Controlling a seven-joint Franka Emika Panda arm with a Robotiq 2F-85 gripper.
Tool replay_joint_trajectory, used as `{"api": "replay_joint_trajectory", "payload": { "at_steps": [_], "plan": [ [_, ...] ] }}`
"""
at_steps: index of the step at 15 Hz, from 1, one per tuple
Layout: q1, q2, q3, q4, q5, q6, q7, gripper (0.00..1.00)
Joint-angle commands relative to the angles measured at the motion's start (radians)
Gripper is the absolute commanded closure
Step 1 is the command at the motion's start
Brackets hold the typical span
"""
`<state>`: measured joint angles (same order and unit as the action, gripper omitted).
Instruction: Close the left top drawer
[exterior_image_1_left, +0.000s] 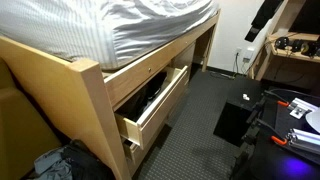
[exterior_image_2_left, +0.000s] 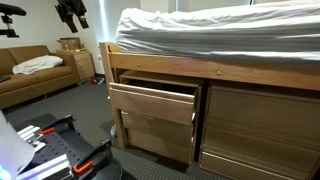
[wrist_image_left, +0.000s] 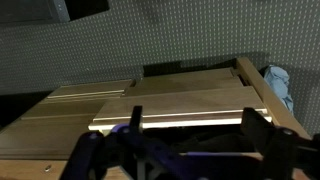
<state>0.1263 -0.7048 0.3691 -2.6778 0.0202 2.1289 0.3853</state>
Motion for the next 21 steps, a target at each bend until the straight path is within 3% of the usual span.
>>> {"api": "replay_joint_trajectory", "payload": {
  "at_steps": [1,7,8,10,14,16,17,20,21],
  "plan": [
    [0.013,0.003,-0.012,0.002,-0.01,-0.002,0.008,0.0],
    [0.013,0.003,-0.012,0.002,-0.01,-0.002,0.008,0.0],
    [-0.035,0.054,0.001,0.016,0.016,0.022,0.113,0.0],
    [-0.087,0.133,-0.043,-0.023,0.001,0.094,0.128,0.0],
    [-0.141,0.302,0.015,-0.138,-0.01,0.272,0.368,0.0],
    [-0.151,0.46,0.034,-0.1,-0.028,0.328,0.516,0.0],
    [-0.096,0.326,-0.024,-0.129,-0.028,0.269,0.426,0.0],
    [-0.084,0.458,-0.024,-0.104,-0.03,0.312,0.515,0.0],
    [-0.082,0.383,0.007,-0.064,-0.076,0.21,0.585,0.0]
  ]
}}
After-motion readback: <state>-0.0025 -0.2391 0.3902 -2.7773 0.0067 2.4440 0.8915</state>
